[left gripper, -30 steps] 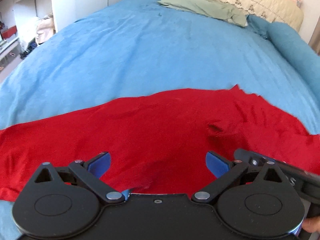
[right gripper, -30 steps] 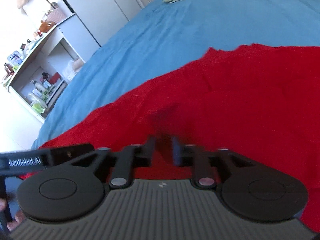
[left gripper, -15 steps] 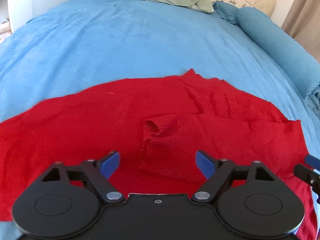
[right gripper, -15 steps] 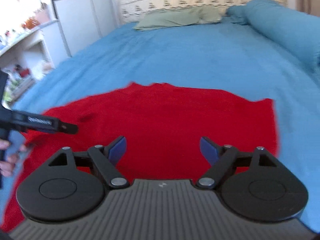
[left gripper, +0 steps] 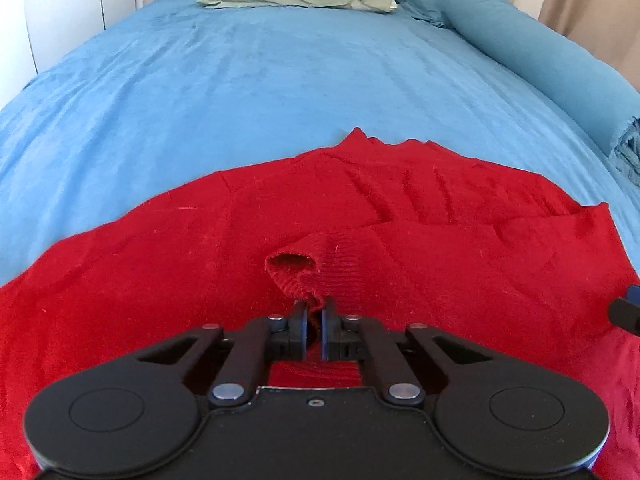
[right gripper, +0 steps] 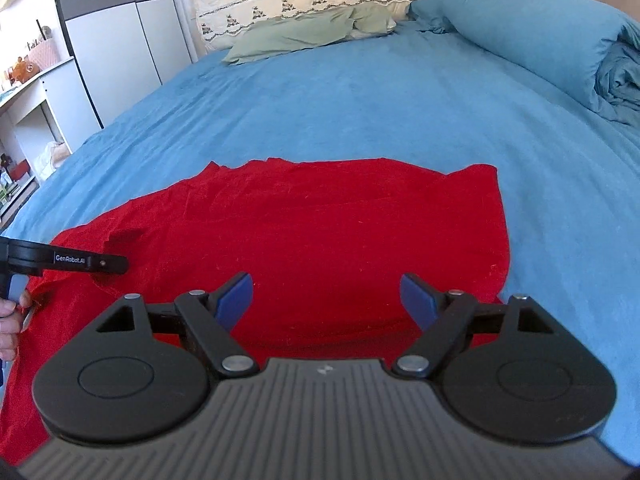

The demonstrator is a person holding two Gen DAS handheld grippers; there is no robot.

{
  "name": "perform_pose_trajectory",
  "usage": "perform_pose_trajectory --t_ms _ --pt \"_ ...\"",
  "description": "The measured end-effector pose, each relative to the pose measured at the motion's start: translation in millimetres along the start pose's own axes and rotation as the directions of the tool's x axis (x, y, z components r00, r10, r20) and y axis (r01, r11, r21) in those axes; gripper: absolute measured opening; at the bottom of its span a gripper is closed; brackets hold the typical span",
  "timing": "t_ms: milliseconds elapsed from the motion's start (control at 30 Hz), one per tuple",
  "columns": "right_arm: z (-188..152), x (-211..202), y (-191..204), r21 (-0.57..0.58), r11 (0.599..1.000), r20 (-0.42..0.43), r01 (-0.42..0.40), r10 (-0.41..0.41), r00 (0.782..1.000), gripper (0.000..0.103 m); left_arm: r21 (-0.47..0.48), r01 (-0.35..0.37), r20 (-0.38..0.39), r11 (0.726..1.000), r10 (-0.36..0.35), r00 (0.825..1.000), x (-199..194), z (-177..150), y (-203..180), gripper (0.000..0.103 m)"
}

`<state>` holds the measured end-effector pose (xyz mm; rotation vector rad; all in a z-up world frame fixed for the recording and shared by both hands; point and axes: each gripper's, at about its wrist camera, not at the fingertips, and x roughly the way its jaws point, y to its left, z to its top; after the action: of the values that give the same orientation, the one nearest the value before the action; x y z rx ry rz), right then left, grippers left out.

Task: Fold small clothes

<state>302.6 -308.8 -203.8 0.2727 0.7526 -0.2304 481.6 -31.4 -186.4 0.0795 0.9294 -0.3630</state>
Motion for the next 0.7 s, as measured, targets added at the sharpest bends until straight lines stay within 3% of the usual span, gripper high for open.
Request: perform_pose_trajectory --t_ms 167,267,367,500,600,667,700 --pt "0.5 -3.0 1.2 0.003 1.0 0.002 -0.006 0.006 1.0 0.097 0.018 -0.022 0.044 1.0 0.021 0.999 -15.2 1.0 0.1 0.005" --pt "-0.8 -7.1 1.6 0.0 1.0 0.004 -0.022 0.022 1.0 0.097 0.051 -0.079 0.092 0.996 0.074 0.993 -31.1 1.8 3.2 0.005" --pt "-4.3 -11.4 2.1 -0.003 0.999 0.004 -0.042 0.042 0.999 0.097 0.019 -0.084 0.121 0.996 0.081 0.989 -41.9 -0.4 21.1 0.005" --pt "-12.1 -13.4 2.5 0.001 0.999 -0.003 -0.044 0.044 0.999 0.097 -0.026 -0.133 0.1 0.991 0.135 0.986 -40.6 -5.8 43.2 0.005" --pt "-16.5 -11.2 -0.2 0.021 0.999 -0.019 -0.04 0.04 0.999 0.097 -0.033 -0.131 0.076 0.991 0.133 0.988 -33.8 -11.5 48.5 0.006" --pt "-17.6 -10.0 -2.4 0.029 0.999 -0.025 -0.034 0.035 0.999 0.097 -0.031 -0.153 0.078 0.988 0.155 0.985 -32.8 -13.9 46.5 0.017" --pt "-17.6 -10.0 -3.5 0.03 0.999 -0.026 -0.03 0.031 0.999 0.097 -0.04 -0.171 0.082 0.984 0.174 0.981 -34.0 -14.1 45.3 0.039"
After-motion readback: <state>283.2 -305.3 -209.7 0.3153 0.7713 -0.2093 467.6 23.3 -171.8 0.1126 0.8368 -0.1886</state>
